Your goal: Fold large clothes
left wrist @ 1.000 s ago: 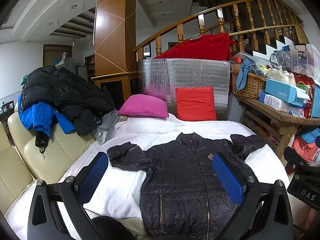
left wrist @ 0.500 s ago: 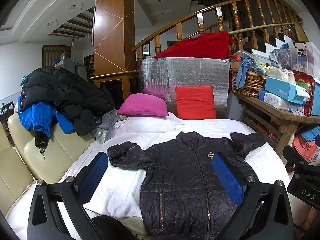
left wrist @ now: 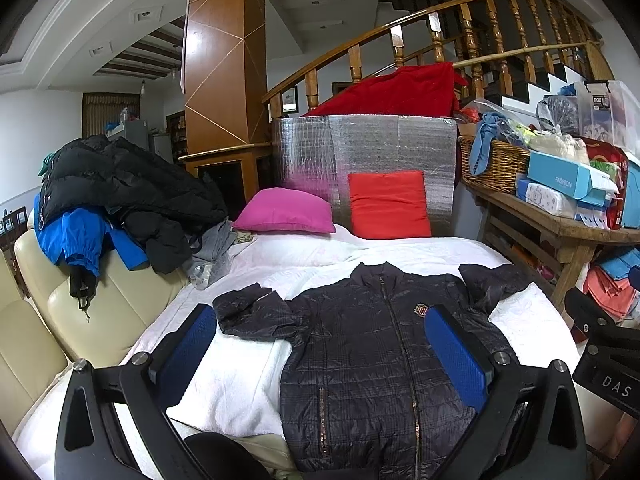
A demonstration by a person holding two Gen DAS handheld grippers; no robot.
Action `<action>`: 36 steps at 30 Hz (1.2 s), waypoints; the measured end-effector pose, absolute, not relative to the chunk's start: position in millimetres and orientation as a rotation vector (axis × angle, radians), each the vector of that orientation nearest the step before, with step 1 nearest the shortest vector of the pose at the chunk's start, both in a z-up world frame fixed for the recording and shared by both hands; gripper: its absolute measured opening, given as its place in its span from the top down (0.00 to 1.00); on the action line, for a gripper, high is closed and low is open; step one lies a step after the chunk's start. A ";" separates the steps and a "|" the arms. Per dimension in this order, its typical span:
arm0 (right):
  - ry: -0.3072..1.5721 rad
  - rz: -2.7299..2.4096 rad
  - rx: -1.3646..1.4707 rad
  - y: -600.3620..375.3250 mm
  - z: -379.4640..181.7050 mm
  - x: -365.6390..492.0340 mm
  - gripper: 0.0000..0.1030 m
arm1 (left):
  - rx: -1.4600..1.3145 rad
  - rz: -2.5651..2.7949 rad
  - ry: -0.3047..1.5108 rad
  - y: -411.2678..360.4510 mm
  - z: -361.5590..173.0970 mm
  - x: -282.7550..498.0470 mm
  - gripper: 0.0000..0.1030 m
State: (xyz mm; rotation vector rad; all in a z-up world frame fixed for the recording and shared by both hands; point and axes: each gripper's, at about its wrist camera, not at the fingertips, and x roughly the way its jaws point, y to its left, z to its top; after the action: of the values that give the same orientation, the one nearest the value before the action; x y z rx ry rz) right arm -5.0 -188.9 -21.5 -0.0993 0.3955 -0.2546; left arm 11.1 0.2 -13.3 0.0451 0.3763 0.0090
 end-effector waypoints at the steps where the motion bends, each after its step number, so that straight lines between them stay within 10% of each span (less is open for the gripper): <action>1: 0.395 -0.253 -0.098 -189.0 -21.6 -5.1 0.00 | 0.047 0.009 0.375 -0.4 -13.0 11.1 0.00; 36: 0.427 -0.241 -0.085 -188.7 -30.7 12.8 0.00 | 0.046 0.026 0.407 3.8 -24.2 25.6 0.00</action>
State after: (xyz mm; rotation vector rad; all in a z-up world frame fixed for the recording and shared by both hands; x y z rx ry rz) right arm 12.8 -188.7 -30.7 -0.0853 0.4266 -0.2410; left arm 25.6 3.8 -24.2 0.0456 0.4073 0.0256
